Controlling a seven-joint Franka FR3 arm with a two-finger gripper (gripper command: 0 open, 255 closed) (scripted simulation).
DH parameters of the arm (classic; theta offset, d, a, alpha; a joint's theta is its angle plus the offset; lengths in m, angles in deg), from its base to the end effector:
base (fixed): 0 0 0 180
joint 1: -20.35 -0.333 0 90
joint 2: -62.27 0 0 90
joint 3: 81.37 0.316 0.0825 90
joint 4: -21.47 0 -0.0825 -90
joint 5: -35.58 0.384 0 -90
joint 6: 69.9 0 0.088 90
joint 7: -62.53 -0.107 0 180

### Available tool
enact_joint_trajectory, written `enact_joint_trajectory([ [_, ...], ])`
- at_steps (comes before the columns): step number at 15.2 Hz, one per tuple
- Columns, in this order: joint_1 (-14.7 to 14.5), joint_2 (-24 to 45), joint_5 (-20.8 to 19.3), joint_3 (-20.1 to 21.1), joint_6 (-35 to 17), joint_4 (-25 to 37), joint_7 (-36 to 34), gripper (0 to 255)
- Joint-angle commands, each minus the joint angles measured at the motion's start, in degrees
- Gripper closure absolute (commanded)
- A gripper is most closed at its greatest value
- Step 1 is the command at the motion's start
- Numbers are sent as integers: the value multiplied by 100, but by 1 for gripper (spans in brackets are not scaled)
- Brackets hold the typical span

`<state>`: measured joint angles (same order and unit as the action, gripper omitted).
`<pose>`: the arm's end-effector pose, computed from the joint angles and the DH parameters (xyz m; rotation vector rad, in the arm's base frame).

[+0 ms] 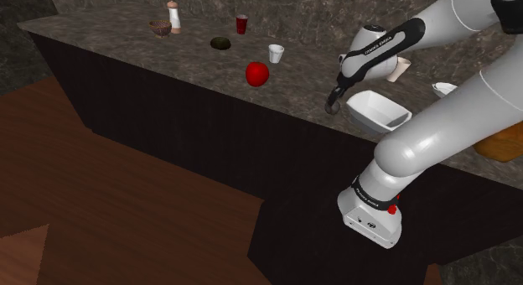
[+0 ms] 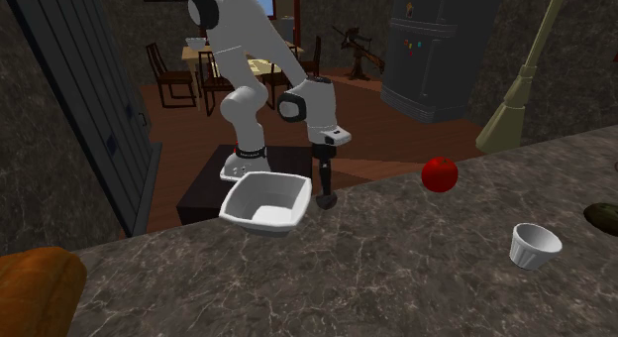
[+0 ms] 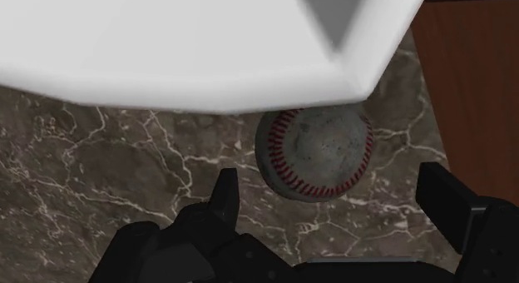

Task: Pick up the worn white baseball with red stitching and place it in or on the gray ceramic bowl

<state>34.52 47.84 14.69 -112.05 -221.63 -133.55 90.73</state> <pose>0.3059 -0.2790 0.3135 2.9756 0.0293 0.1503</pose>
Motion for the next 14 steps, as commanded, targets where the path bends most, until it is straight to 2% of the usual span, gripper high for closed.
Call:
enact_joint_trajectory([
  [1, -45, 236, 83, -84, -239, 10, 82, 0],
  [5, -175, 739, 361, -219, -725, 11, 276, 0],
  [13, -172, 738, 362, -215, -725, 11, 276, 0],
  [14, -172, 738, 362, -215, -725, 11, 276, 255],
])
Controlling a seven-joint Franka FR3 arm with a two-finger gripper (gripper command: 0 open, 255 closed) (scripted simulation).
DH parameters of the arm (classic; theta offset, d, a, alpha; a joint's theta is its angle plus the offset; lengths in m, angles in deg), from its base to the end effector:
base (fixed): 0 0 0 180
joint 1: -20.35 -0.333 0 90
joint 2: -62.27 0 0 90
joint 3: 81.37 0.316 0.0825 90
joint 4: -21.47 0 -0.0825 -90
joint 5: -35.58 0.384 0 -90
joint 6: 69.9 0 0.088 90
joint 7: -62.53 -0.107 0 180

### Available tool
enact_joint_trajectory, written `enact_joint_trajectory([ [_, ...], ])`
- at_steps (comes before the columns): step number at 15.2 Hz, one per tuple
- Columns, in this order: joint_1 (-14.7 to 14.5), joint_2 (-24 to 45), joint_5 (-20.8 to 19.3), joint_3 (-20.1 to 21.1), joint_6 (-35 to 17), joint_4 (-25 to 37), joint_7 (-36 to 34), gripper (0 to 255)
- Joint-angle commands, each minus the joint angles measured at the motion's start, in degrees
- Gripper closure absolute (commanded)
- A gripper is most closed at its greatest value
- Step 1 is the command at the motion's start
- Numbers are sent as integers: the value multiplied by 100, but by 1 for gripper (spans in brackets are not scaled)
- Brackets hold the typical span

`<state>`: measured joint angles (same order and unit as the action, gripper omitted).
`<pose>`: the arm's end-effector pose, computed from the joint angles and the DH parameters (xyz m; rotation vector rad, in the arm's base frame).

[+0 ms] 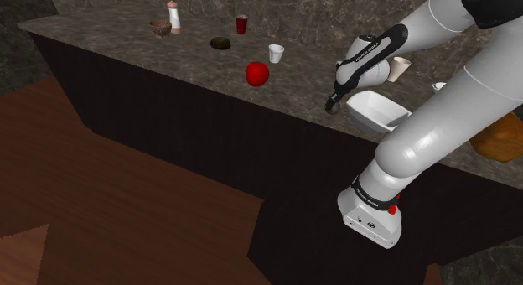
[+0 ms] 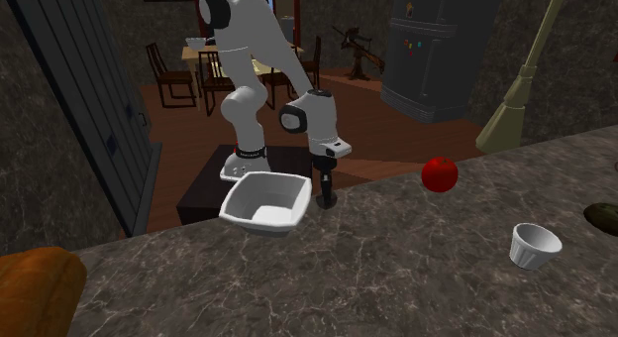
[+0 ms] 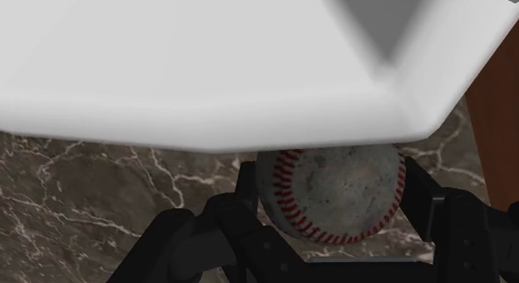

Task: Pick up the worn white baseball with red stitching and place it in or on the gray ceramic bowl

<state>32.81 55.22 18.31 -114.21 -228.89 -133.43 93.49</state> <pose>0.3094 -0.2869 0.2792 2.9734 0.0285 0.1529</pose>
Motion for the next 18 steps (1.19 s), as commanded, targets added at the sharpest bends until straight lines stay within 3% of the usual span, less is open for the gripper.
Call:
enact_joint_trajectory([
  [1, 0, 1, 0, 0, 1, -2, 0, 255],
  [9, -1, 2, 1, 0, 0, -2, 1, 255],
  [18, 146, -806, -301, 190, 952, 173, -183, 255],
])
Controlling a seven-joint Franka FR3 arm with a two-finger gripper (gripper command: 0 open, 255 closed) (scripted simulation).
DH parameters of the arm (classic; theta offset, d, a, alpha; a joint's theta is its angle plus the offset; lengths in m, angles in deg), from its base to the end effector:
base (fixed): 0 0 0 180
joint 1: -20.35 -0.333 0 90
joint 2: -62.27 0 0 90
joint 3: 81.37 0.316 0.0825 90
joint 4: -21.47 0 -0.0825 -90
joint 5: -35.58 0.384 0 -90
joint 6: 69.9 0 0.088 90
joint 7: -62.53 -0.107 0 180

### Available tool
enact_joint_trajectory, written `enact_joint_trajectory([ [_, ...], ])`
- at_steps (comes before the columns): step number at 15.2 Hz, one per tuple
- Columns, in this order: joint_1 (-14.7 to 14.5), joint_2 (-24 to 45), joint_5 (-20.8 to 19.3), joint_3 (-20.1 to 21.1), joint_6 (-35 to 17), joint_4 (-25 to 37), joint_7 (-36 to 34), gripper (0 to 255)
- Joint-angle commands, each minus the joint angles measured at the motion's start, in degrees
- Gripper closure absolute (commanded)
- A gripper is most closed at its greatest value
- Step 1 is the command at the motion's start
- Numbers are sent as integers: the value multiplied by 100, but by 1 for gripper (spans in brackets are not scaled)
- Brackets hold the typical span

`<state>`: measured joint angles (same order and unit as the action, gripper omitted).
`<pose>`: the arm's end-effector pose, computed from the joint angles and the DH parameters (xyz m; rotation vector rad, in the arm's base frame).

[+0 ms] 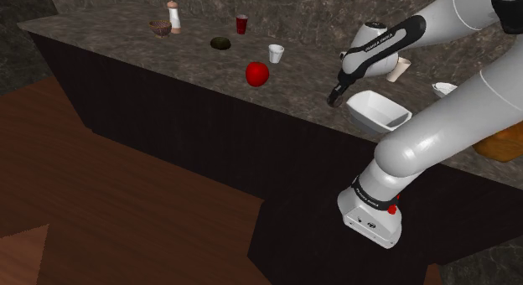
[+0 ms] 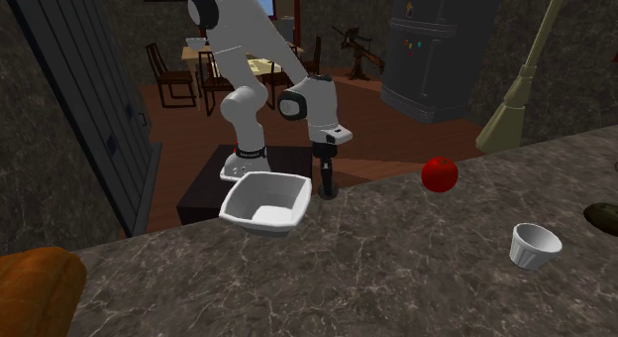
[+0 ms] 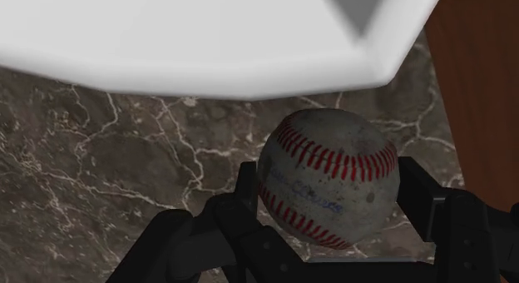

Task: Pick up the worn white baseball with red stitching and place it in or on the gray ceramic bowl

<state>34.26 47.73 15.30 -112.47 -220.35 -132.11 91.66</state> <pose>0.3085 -0.2862 0.3216 2.9737 0.0288 0.1527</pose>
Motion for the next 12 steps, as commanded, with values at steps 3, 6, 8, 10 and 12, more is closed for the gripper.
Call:
enact_joint_trajectory([
  [3, 28, -287, -31, 81, 405, 124, -18, 255],
  [6, 47, -497, -44, 145, 705, 217, -25, 255],
  [8, 57, -627, -44, 188, 901, 286, -26, 255],
  [10, 63, -748, -39, 229, 1094, 361, -23, 255],
  [12, 68, -861, -30, 271, 1284, 440, -18, 255],
])
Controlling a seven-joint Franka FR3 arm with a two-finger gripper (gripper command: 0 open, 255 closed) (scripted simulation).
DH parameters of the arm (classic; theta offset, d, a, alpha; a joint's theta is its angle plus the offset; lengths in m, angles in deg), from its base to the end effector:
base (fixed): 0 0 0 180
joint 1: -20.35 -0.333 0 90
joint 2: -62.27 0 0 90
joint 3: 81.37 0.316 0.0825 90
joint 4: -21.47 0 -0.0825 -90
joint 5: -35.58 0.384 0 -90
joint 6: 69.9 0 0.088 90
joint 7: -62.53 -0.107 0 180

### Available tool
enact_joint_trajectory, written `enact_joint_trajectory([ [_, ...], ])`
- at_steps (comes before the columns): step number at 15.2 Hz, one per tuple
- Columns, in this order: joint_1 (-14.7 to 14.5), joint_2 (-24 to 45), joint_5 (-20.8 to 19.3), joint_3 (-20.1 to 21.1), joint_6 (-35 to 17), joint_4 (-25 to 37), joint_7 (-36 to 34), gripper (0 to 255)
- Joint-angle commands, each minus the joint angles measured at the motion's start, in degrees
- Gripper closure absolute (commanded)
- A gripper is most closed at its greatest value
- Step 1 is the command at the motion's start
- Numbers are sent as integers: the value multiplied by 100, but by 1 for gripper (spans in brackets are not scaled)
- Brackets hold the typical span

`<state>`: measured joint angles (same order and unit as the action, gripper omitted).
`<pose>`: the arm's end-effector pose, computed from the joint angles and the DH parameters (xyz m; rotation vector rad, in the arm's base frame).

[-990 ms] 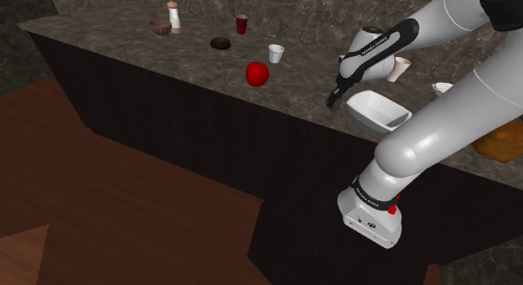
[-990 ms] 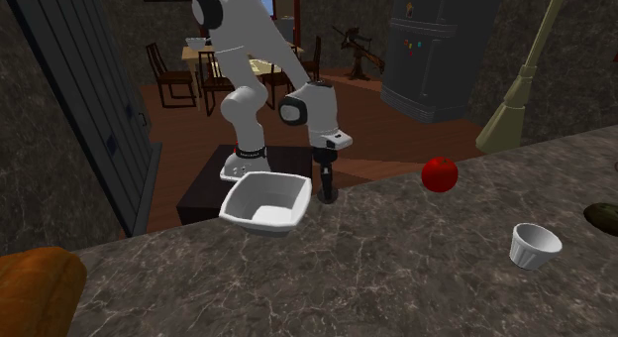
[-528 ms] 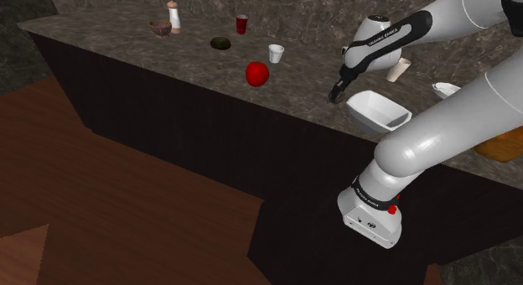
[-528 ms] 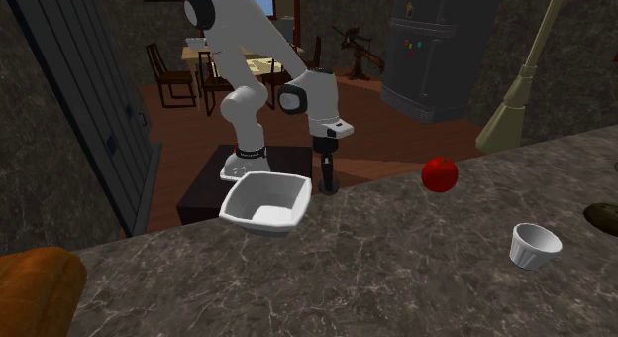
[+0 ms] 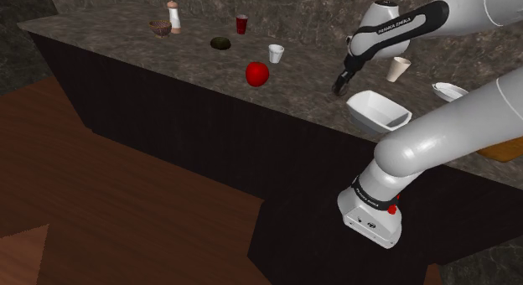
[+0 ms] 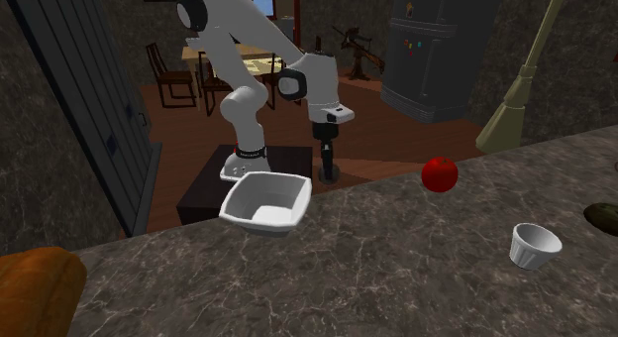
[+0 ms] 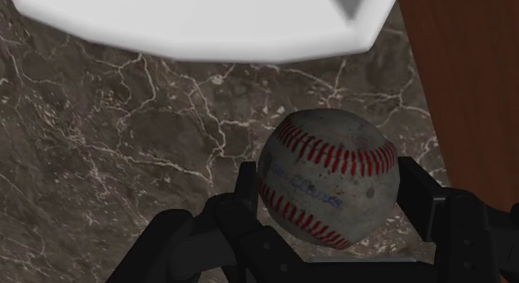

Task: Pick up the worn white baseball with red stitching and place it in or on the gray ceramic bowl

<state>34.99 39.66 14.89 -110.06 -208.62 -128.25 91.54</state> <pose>0.3084 -0.2872 0.3839 2.9736 0.0290 0.1530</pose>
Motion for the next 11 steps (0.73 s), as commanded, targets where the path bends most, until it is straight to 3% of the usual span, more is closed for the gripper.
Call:
enact_joint_trajectory([
  [1, -4, -107, 17, 50, 205, 95, -3, 255],
  [11, -13, -531, 107, 243, 1103, 576, 45, 255],
])
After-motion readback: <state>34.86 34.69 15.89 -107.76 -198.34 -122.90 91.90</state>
